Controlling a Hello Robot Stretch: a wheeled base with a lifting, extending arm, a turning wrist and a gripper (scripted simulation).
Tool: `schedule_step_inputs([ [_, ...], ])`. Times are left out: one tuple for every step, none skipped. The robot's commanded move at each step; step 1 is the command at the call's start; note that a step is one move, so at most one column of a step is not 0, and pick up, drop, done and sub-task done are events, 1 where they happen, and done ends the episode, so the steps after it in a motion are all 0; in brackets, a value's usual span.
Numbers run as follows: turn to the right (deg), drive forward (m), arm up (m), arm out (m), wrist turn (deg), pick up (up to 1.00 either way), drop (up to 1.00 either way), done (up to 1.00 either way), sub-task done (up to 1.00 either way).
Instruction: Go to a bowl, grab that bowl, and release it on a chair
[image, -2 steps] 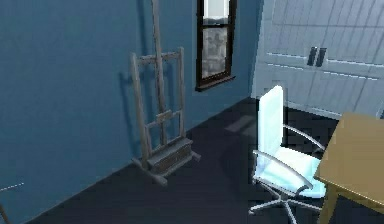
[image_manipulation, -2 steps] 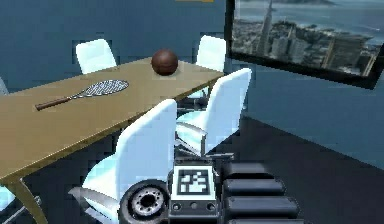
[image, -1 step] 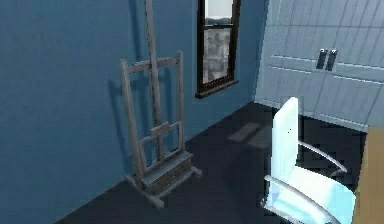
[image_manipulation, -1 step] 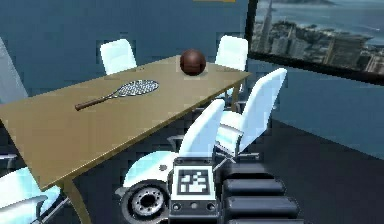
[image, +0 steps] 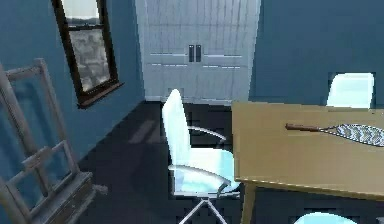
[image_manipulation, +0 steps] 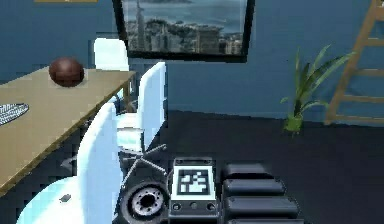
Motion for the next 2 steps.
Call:
schedule_step_inputs([
  [-24.0, 0.00, 0.00, 0.00, 0.0, 0.00, 0.00, 0.00, 0.00],
  [0.0, 0.00, 0.00, 0.48, 0.0, 0.00, 0.00, 0.00, 0.00],
])
